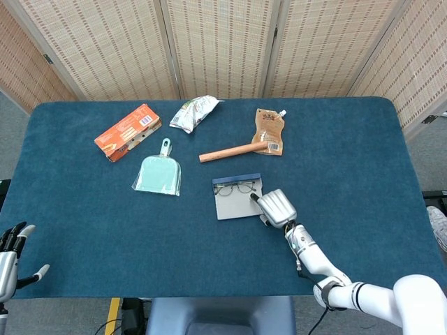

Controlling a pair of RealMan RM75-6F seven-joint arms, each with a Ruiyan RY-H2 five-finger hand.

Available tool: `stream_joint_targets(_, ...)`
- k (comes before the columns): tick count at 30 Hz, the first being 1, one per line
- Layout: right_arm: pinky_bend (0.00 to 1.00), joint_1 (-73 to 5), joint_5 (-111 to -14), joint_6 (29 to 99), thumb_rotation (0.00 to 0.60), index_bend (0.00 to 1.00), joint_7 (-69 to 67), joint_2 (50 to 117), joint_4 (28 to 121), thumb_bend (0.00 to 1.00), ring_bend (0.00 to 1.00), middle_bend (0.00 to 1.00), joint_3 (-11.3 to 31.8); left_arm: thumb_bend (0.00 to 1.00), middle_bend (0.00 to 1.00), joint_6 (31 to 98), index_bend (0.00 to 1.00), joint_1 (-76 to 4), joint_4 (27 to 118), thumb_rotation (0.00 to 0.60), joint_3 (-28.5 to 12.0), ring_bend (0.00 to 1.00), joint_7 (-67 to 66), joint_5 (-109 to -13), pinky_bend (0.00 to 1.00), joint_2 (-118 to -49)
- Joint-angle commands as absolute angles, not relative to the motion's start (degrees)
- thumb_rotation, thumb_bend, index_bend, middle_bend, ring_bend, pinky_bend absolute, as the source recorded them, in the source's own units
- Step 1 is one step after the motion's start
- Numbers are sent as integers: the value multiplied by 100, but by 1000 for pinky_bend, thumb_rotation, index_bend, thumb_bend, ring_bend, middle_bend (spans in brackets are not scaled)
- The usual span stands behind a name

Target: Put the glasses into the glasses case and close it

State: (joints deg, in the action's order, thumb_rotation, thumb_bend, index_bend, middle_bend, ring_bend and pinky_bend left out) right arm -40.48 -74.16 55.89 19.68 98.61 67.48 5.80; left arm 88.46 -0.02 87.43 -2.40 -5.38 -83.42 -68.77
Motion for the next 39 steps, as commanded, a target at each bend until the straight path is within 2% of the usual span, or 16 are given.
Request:
stream_joint_targets(1,916,-4058,-7441,5614,600,317,1966,9854,6781,355,979,893,610,187,137,8847,192,0,8737,600,-239,147,-533,-8344,238,-6875)
stream_joint_targets(10,916,-4213,-7487,5577,600,322,2008,9951,6763,391,986,899,786,187,137,8826,193,-17,8712,600,-252,147,-509,-8339,238,-6877)
stream_joint_targets(15,921,-4371,-7489,5499,600,332,2024,10139,6644,444,994,904,905,187,137,8809,193,-23,8704,600,-259,147,-511,-8320,238,-6865)
stream_joint_targets(27,922,-4666,-7333,5308,600,353,2048,10559,6211,475,998,907,1149,187,137,8778,193,-29,8702,600,-269,147,-524,-8279,238,-6857)
stream_joint_targets(32,922,-4712,-7278,5303,600,413,2046,10649,6048,478,999,911,1205,187,137,8763,193,-35,8700,600,-271,147,-532,-8267,238,-6861)
stream_joint_targets(39,929,-4679,-7343,5418,600,588,1981,10660,5954,478,1000,928,1168,187,137,8773,193,-37,8702,600,-268,147,-532,-8282,238,-6869)
